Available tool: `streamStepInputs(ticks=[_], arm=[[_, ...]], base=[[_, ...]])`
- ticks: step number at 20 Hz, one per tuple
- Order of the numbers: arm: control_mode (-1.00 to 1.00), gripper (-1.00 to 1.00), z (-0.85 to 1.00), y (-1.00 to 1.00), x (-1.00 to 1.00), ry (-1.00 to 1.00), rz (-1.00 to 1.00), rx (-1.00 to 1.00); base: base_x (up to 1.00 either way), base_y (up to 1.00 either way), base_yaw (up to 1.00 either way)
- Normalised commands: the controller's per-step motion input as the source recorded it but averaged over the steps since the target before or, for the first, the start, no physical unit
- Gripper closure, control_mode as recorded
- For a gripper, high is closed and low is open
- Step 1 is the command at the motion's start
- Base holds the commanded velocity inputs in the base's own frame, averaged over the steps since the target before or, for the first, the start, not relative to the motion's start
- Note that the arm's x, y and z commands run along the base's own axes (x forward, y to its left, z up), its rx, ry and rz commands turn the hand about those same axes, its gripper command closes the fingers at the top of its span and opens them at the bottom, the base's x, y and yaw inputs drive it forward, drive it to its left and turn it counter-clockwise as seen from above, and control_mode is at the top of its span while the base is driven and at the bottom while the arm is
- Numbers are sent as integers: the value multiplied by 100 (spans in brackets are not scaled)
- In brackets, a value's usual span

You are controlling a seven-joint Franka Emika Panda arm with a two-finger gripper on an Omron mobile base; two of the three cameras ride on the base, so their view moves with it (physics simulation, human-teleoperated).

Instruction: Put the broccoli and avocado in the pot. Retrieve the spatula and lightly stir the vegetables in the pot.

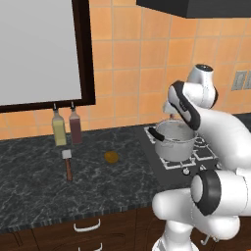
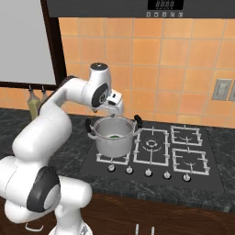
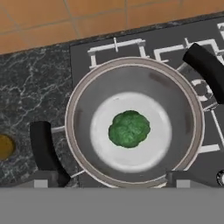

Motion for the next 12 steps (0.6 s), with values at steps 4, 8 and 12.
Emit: streamStepInputs(ticks=[4, 8, 12], arm=[[-100, -100, 87, 59, -58, -15, 5, -28], [-100, -100, 11, 67, -30, -10, 15, -23], [-100, -100, 0, 2, 0, 0, 0, 0]], base=[[0, 0, 0], [0, 0, 0], [0, 0, 0]])
